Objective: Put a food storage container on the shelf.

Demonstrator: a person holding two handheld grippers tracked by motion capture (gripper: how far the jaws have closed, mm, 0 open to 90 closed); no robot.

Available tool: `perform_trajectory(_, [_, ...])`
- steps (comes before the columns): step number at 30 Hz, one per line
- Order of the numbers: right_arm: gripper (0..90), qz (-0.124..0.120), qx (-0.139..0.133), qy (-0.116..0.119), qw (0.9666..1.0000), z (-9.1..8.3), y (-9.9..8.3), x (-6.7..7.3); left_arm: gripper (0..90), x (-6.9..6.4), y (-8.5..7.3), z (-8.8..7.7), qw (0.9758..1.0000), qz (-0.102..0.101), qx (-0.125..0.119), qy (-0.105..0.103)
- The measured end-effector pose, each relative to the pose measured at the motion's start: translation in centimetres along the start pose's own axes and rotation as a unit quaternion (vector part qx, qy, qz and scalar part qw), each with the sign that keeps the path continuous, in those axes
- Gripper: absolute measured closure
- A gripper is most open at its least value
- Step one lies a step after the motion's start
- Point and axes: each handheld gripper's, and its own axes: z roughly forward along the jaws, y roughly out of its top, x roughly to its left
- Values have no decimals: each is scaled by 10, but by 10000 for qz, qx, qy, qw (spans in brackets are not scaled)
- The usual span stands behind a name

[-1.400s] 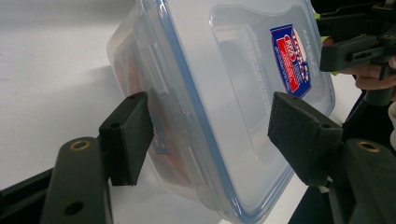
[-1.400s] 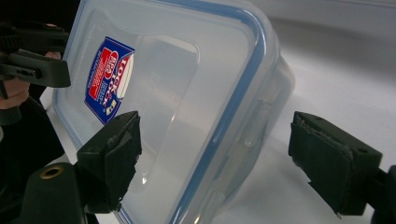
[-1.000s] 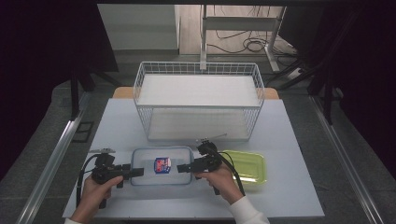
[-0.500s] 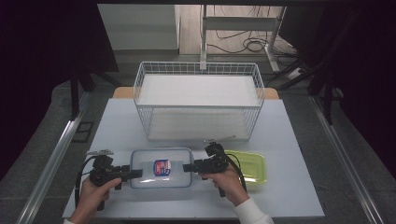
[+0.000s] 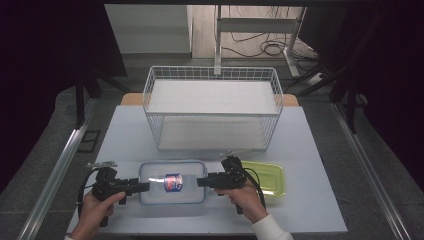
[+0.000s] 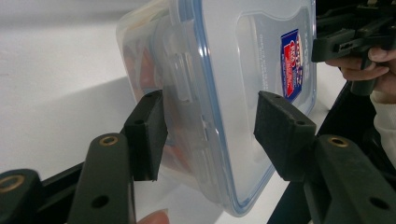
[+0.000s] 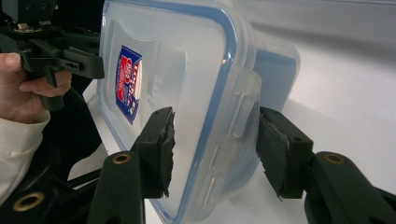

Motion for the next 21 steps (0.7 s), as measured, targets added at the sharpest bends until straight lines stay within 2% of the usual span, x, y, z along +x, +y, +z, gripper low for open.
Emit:
perform_trajectory(6, [490,-65,-42,40,10000,-1,-2,1,473,1,-1,-2,10000,49,9,-68])
perform_trajectory(13, [493,-113,-70,56,9999,-2,-4,1,504,6,-3,-4,9997,12,-37,-248])
perform_trajectory(21, [493,-81,-118,3,9999,-2,-5,3,506,4,-6,-4,9997,-53,-128,-216])
